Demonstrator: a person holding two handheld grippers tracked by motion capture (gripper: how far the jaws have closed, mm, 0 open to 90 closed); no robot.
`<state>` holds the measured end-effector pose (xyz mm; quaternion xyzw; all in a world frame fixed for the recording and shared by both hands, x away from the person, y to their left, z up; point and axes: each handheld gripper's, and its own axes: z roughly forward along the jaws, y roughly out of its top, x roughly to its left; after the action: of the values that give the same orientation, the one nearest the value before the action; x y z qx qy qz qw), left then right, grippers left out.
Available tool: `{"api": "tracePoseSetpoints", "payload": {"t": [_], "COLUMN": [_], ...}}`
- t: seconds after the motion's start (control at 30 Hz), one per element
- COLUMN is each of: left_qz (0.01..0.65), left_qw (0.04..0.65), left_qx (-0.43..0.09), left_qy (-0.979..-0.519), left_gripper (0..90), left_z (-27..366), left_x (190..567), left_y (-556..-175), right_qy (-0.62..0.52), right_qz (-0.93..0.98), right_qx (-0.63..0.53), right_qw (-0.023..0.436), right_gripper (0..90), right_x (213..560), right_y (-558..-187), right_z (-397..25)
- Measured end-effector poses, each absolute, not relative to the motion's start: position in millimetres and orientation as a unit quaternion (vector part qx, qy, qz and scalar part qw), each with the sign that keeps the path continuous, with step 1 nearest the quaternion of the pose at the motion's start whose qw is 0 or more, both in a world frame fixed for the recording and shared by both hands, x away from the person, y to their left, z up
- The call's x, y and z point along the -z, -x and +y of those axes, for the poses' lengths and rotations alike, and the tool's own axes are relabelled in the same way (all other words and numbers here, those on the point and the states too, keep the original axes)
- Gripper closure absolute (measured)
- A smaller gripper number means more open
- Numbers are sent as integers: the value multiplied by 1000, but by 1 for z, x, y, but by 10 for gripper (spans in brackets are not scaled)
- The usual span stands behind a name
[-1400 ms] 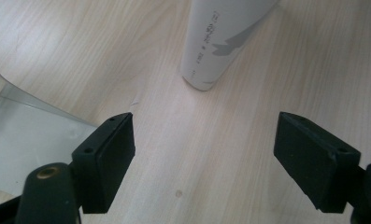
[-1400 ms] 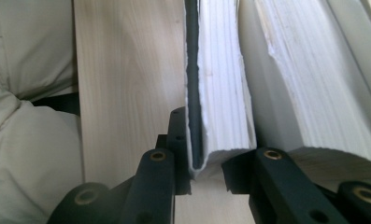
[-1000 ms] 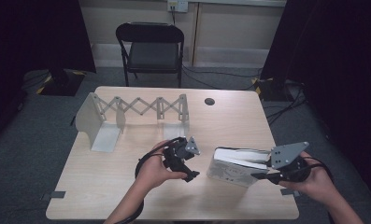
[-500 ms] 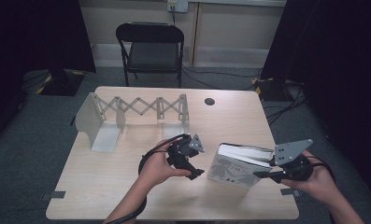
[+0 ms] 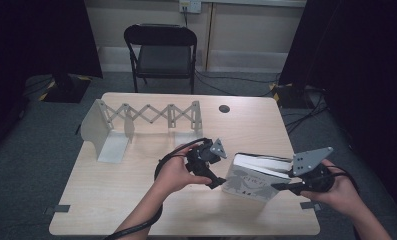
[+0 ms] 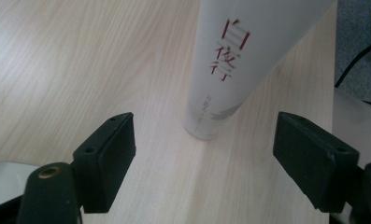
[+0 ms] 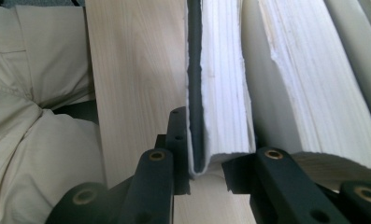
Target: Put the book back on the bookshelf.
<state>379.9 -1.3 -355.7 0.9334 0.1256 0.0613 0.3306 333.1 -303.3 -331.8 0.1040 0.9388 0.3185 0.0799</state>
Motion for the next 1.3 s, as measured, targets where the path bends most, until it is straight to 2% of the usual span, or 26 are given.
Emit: {"api": "tracePoseSetpoints", "payload": {"t": [0.87,1.3], "left_qz": [75,69], "left_qw": [334,328], "left_qx": [-67,-67], "left_qy": [-937,-940], "left_gripper": [215,259], "left_z": [-44,-55], "left_x": [333,333], "left_y": [-379,-381], "right_qy": [-115,-147], "right_qz": [937,932], "right_qx": [-319,-321], "right_qw": [79,82], "right_gripper": [725,594], "right_x": [329,332], "right_y": [-337,-337], "right_z": [-305,-319]}}
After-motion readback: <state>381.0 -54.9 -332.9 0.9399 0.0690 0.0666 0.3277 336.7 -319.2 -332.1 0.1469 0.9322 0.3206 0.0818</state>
